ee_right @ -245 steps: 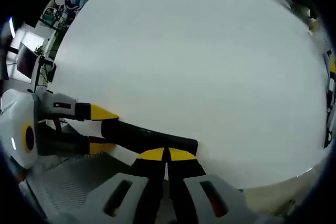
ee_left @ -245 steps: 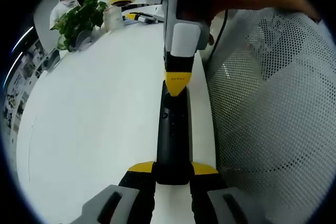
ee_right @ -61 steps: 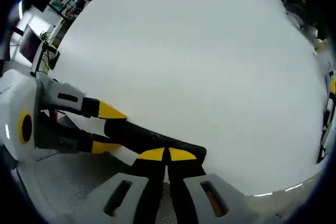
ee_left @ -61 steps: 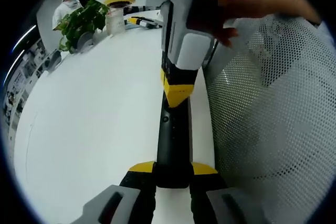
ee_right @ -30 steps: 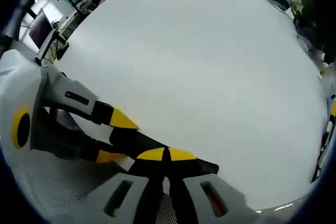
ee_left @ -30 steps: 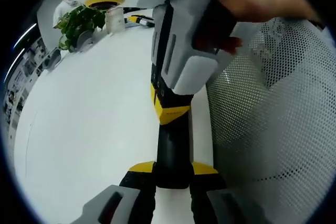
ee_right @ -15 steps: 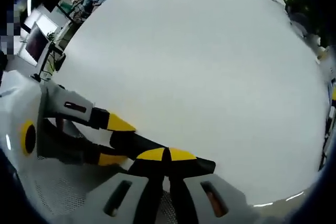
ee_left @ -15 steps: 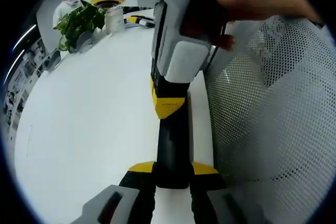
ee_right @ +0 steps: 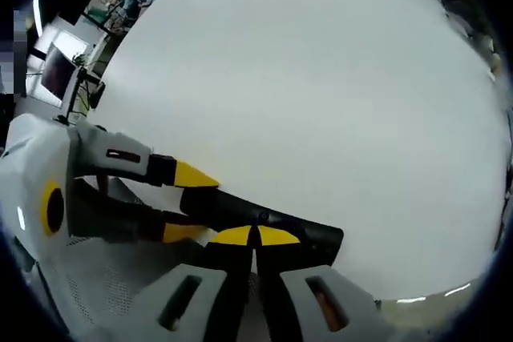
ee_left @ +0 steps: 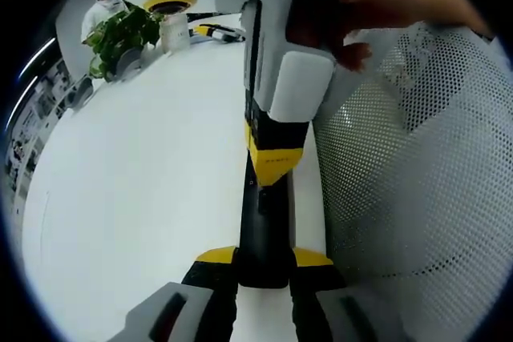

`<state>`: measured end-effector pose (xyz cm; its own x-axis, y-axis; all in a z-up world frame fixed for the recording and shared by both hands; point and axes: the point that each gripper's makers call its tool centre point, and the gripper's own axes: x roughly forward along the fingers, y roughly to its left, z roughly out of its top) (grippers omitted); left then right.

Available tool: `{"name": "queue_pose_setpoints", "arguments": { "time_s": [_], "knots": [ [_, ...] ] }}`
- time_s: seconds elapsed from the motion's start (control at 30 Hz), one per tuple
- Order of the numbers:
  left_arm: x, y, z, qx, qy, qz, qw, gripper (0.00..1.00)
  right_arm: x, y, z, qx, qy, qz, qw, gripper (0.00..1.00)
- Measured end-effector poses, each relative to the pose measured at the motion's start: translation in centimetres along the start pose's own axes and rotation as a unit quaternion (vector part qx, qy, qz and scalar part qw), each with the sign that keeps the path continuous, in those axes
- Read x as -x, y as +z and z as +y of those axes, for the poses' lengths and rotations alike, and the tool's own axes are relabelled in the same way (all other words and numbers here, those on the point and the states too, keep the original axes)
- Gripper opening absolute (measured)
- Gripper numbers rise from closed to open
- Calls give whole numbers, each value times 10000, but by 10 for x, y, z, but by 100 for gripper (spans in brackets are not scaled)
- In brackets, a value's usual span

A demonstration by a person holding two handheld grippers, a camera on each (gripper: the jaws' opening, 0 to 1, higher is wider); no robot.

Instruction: Press the specified remote control buttons in sequence, fully releasing each button before pressing the next.

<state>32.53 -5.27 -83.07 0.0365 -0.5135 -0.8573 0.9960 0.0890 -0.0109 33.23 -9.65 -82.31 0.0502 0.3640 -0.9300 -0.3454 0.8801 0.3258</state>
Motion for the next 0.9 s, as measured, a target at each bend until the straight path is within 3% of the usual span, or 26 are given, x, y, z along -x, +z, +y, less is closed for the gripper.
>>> {"name": "queue_pose_setpoints", "arguments": {
  "time_s": [0.27,0.37,0.6,0.9],
  "knots": [
    [0,0,0,-18,-1,22,10000,24,0,-1,1,-44,52,17,10000,0],
    [0,0,0,-35,-11,47,10000,24,-1,-1,2,356,-88,14,9993,0],
    [0,0,0,-37,-2,30,10000,24,-1,-1,0,270,-60,-21,9996,0],
    [0,0,0,-41,-6,-25,10000,24,0,-2,0,-204,73,9,9998,0]
  ]
}}
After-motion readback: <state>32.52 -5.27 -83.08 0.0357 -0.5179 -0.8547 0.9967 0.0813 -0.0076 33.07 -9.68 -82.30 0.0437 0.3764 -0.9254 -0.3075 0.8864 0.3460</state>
